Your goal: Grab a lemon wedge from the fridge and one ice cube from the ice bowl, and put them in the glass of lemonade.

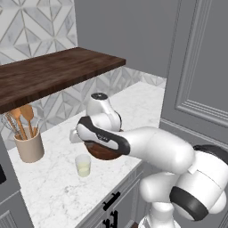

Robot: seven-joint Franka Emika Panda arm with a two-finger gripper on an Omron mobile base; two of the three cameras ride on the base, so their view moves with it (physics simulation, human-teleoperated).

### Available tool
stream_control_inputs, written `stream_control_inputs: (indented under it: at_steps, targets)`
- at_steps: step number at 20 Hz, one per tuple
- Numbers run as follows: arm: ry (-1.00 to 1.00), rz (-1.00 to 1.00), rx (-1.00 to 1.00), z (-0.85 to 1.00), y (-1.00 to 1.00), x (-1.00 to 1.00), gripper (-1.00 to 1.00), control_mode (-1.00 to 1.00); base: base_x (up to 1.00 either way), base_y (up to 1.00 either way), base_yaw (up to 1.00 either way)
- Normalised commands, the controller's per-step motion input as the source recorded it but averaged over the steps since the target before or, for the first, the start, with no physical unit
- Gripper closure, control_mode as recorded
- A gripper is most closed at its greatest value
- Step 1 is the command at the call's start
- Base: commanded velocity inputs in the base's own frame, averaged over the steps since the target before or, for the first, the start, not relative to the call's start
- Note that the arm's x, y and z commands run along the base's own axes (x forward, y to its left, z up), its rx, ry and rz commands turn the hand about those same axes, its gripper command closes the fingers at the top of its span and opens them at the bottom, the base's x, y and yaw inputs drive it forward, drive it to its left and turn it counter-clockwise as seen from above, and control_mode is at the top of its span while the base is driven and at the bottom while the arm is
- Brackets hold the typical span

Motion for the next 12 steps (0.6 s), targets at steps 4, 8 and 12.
stream_control_inputs:
  at_steps: [4, 8, 12]
  targets:
    - [0.00, 0.06, 0.00, -0.18, 0.14, -0.08, 1.00, -1.00, 0.00, 0.00, 0.00]
    - [0.00, 0.01, 0.00, -0.13, 0.02, 0.00, 1.00, -1.00, 0.00, 0.00, 0.00]
    - [0.00, 0.00, 0.00, -0.02, 0.03, 0.00, 1.00, -1.00, 0.00, 0.00, 0.00]
